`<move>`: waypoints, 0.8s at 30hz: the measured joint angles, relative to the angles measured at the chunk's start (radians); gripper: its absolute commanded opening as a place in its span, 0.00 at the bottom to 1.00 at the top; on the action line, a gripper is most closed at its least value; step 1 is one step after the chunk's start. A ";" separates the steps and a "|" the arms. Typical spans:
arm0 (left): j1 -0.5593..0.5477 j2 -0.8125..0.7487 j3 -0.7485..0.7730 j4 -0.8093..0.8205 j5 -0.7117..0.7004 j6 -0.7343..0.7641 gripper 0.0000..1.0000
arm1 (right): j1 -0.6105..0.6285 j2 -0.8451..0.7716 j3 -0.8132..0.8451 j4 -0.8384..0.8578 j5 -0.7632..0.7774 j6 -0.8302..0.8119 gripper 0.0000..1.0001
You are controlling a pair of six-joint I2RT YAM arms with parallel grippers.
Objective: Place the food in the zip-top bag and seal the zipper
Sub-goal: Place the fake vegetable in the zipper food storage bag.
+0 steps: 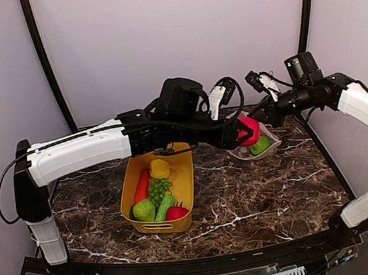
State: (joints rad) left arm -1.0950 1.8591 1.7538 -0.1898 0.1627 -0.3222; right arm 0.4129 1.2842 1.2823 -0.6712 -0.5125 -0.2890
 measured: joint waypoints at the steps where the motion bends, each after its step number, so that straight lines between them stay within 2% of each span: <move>1: 0.000 0.023 0.033 -0.003 -0.011 -0.005 0.38 | 0.000 0.005 0.015 -0.006 -0.005 0.004 0.00; 8: 0.000 0.107 0.139 -0.054 -0.156 -0.061 0.37 | 0.000 0.008 0.070 -0.022 -0.023 0.039 0.00; 18: 0.000 0.211 0.262 -0.195 -0.373 -0.101 0.58 | 0.000 0.010 0.082 -0.040 -0.050 0.066 0.00; 21: 0.000 0.232 0.292 -0.225 -0.428 -0.100 0.71 | 0.000 0.019 0.098 -0.042 -0.063 0.078 0.00; 24: 0.000 0.243 0.307 -0.232 -0.467 -0.094 0.80 | 0.000 0.035 0.119 -0.044 -0.076 0.093 0.00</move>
State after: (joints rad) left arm -1.0950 2.1025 2.0613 -0.4221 -0.3046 -0.4160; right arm 0.4129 1.3193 1.4014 -0.7151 -0.5880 -0.1959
